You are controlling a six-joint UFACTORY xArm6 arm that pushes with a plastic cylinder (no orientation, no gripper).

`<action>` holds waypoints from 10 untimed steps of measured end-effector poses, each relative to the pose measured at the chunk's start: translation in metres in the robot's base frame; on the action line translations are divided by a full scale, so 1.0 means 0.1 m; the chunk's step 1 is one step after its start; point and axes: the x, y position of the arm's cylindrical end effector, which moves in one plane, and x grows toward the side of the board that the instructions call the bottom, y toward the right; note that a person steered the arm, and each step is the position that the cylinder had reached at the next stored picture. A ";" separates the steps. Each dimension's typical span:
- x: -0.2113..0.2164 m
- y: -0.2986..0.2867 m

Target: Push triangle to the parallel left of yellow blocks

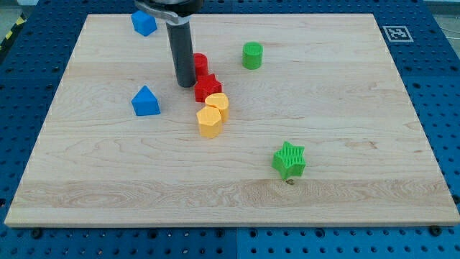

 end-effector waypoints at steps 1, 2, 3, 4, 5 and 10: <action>0.08 0.00; 0.13 0.00; 0.13 -0.08; 0.16 -0.23; 0.36 -0.47; 1.41 -0.58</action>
